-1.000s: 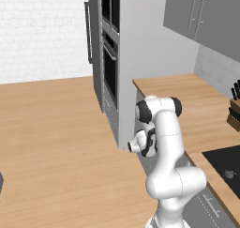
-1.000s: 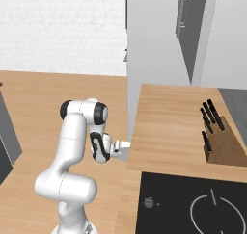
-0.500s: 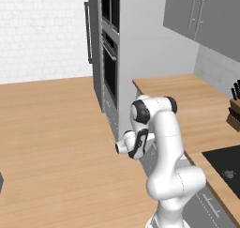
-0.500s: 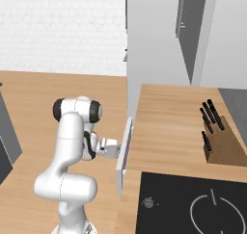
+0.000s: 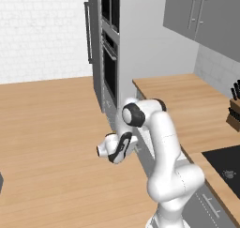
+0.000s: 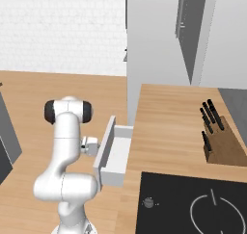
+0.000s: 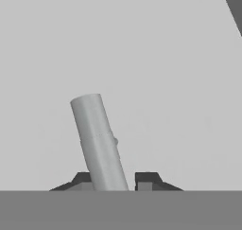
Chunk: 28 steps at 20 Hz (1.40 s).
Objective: Take a straw from the drawer in front and place it inside the glass cup on the dining counter.
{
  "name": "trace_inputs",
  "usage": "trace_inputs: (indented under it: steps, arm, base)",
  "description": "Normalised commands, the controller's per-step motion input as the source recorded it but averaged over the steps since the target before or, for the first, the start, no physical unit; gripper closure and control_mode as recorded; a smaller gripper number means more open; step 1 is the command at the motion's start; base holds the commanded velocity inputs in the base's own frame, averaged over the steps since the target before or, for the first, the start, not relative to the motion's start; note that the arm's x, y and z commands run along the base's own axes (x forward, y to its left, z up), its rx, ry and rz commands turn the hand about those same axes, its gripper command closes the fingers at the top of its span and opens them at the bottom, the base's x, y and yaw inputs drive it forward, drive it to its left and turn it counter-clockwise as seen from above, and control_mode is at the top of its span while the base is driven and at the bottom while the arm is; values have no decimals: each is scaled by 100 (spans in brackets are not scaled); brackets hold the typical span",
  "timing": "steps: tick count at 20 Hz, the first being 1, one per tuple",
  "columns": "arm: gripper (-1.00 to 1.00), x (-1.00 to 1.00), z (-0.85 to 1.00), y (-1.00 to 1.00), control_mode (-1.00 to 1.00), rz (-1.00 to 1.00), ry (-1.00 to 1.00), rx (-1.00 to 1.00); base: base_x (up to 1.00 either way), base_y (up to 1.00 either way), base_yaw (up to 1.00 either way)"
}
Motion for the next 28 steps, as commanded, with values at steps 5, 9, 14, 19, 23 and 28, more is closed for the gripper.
trace_inputs:
  steps: [5, 9, 14, 19, 23, 28]
  arm:
    - [-100, -2, -9, 96, -100, 0, 3, -1]
    - [-100, -5, 3, 51, -100, -2, 0, 3]
    - [-100, -30, 6, 45, -100, 0, 0, 6]
    - [-100, -31, 3, 56, -100, 0, 0, 2]
    - [-100, -30, 33, 33, -100, 0, -1, 5]
    - [-100, -36, 74, 3, -100, -2, -14, 8]
  base:
    - [0, 0, 0]
    - [0, 0, 0]
    - [0, 0, 0]
    - [0, 0, 0]
    - [0, 0, 0]
    - [0, 0, 0]
